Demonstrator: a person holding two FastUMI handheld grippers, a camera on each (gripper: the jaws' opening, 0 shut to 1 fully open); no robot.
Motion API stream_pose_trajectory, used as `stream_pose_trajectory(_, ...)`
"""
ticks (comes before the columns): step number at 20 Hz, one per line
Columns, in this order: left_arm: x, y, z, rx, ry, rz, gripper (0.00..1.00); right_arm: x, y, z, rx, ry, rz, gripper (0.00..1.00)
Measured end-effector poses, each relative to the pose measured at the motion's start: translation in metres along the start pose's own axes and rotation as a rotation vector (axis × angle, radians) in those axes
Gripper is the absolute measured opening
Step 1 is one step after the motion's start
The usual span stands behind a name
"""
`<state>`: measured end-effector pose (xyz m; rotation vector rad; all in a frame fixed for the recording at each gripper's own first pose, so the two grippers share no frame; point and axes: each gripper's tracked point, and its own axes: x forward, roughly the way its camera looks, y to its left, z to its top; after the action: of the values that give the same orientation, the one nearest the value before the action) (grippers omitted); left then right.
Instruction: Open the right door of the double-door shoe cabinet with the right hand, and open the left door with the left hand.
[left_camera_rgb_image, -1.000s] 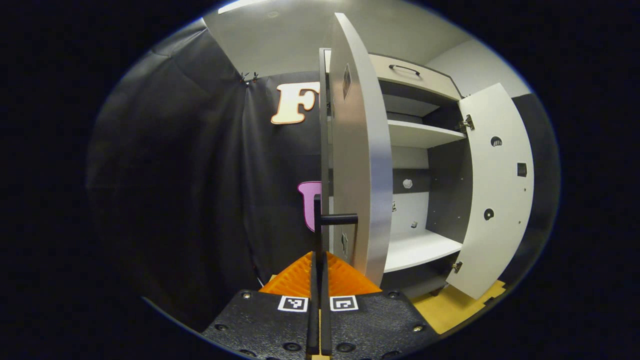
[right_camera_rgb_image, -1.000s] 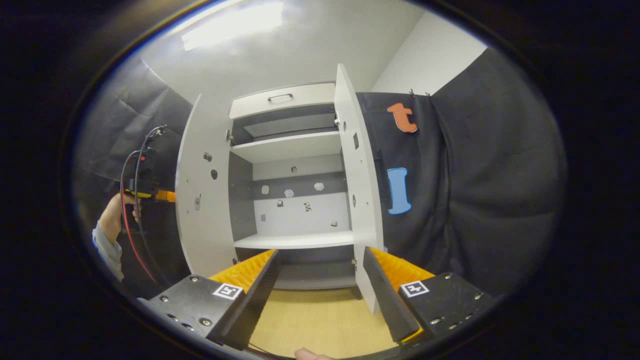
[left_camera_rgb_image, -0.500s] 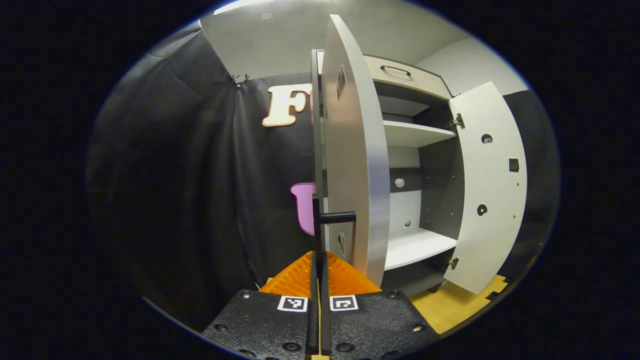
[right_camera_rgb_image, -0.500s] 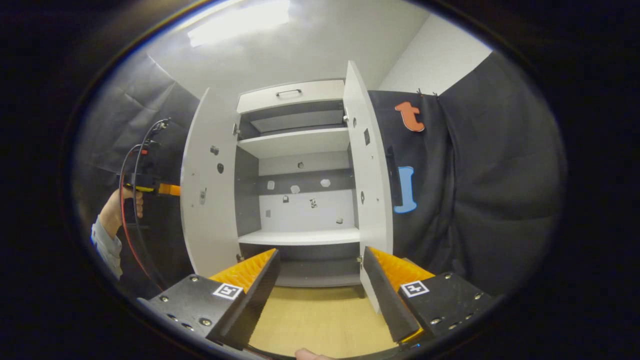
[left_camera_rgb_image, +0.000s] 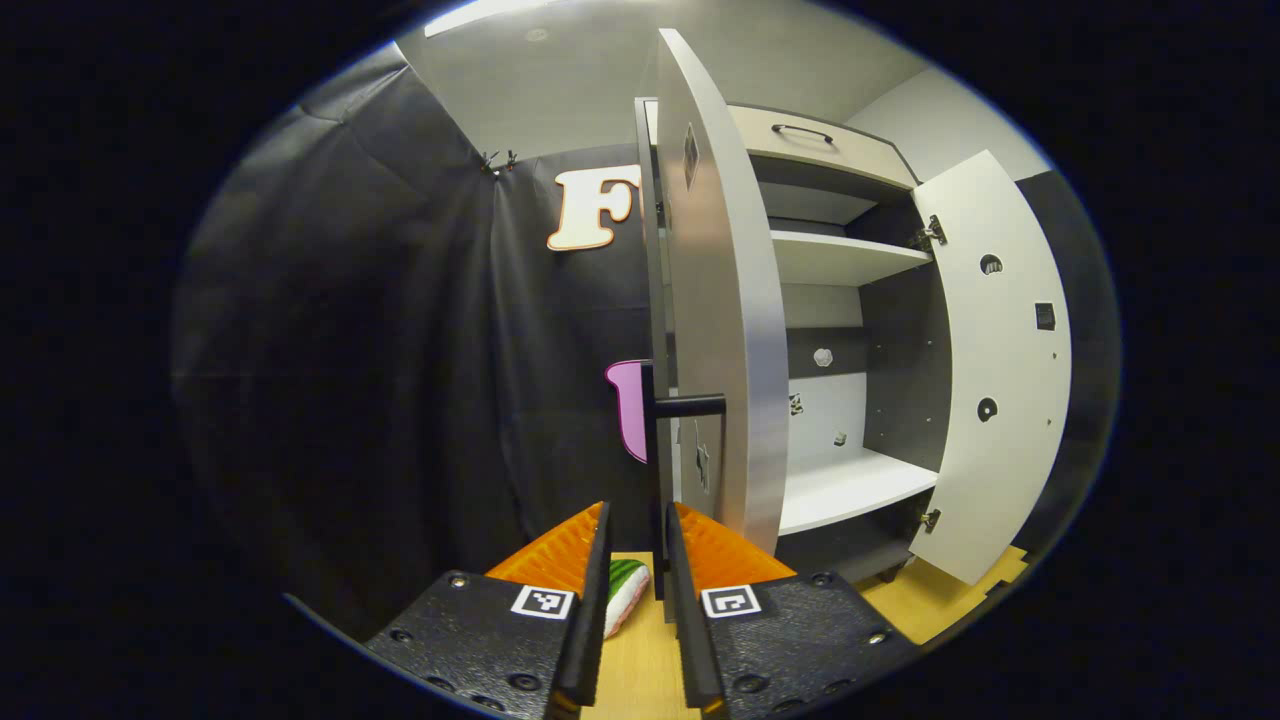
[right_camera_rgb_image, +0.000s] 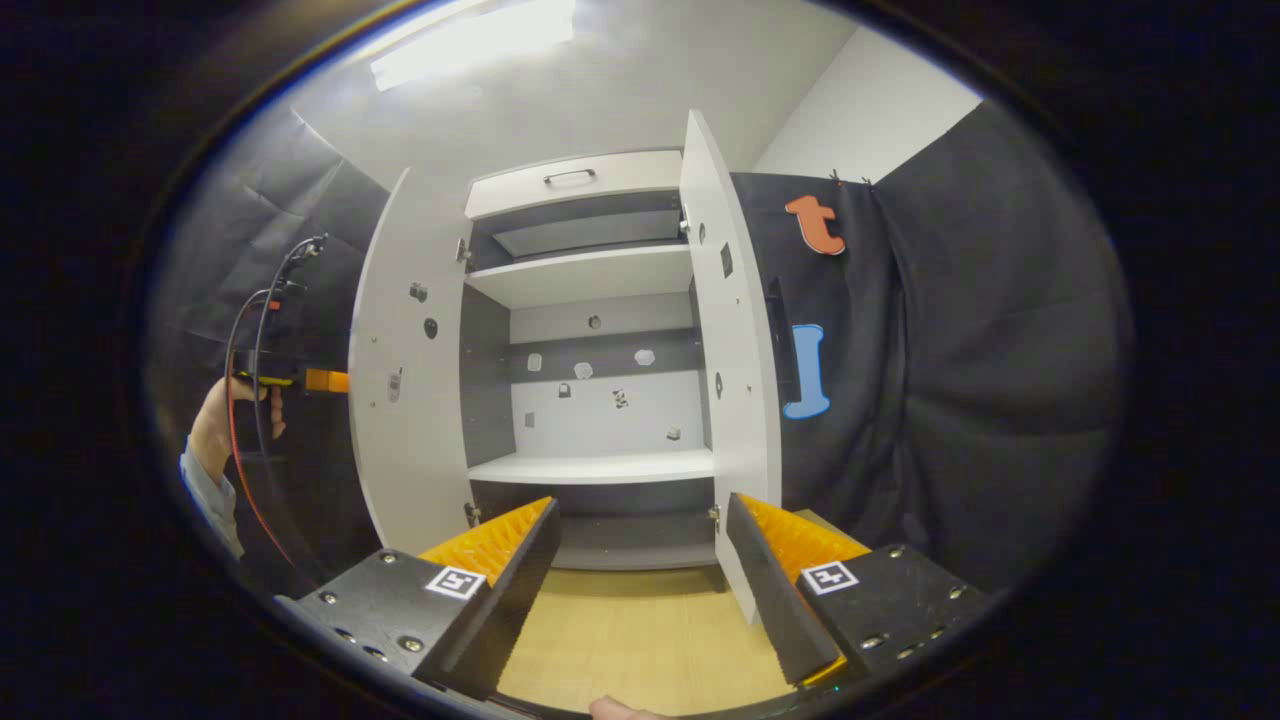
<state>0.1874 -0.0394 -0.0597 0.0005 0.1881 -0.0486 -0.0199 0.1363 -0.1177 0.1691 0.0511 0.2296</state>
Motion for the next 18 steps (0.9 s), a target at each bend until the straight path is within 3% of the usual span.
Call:
stream_pose_trajectory(3,-0.009,0.003,-0.005,-0.010,0.015,0.018,0.58,0.001,0.000,0.001,-0.006,0.000,-0.004,0.99)
stream_pose_trajectory(7,-0.023,0.003,-0.009,-0.004,0.036,0.033,0.80,0.003,0.003,0.002,-0.003,-0.001,-0.006,0.99)
stream_pose_trajectory(13,-0.037,-0.002,0.005,0.020,-0.026,0.049,0.93,0.003,0.010,0.007,-0.018,-0.007,0.005,0.99)
stream_pose_trajectory(18,-0.048,-0.018,0.009,0.037,-0.056,0.034,0.93,0.000,0.009,0.019,-0.010,-0.033,0.001,0.99)
